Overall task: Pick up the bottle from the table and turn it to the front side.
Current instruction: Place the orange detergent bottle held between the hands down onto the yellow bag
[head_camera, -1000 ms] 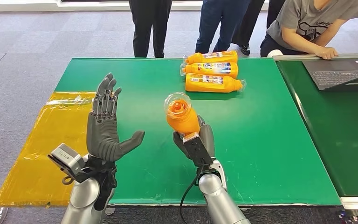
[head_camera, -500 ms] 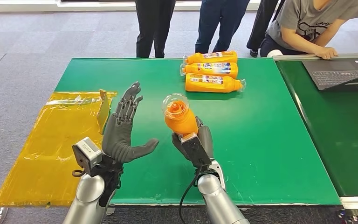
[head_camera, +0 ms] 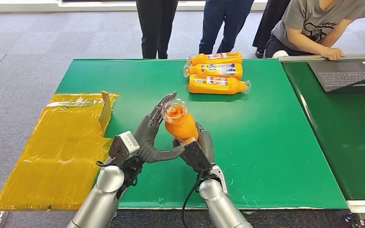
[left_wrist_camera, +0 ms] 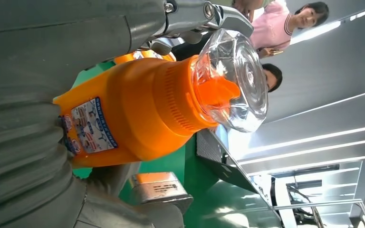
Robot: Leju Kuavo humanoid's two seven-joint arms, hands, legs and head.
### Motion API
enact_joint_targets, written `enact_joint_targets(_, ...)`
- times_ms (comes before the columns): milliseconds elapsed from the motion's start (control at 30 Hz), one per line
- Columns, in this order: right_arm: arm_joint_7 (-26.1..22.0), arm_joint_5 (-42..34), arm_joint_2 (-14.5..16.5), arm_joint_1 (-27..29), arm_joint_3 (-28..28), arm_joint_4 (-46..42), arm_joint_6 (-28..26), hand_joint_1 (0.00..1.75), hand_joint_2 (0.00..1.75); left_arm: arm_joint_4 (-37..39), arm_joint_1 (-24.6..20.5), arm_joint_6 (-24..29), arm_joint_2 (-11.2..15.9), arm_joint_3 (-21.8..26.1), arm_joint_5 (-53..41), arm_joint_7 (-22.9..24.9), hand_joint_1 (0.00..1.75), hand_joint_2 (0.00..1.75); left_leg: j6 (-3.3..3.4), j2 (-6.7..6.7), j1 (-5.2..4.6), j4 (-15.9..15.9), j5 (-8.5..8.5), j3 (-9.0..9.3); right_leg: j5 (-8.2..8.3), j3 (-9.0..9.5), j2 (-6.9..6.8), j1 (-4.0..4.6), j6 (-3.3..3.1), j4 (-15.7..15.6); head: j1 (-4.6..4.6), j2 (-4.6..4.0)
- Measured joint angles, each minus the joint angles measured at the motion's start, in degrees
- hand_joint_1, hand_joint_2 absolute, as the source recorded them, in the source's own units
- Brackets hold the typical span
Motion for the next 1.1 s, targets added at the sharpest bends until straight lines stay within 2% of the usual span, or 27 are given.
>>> enact_joint_targets(833,-0.1,0.3,0.4,-1.3,0.0,3.4,0.0,1.75,1.75,5.3,-3.3,0.0,-0.3,-0.8,0.1,-0.3,0.0,1.75,0.0,0.0,0.0,0.0,0.0,0.0,0.0,0.0,0.0,0.01,0.0,0.0,0.0,0.0)
enact_joint_targets(1100,-0.3,0.1,0.6,-1.9,0.0,4.8,-1.0,1.75,1.75,9.5,-9.0,-1.8,-1.1,-1.1,0.7,1.0,0.0,1.75,-0.02,0.0,0.0,0.0,0.03,0.01,0.02,0.0,0.0,0.0,0.0,0.0,0.0,0.0)
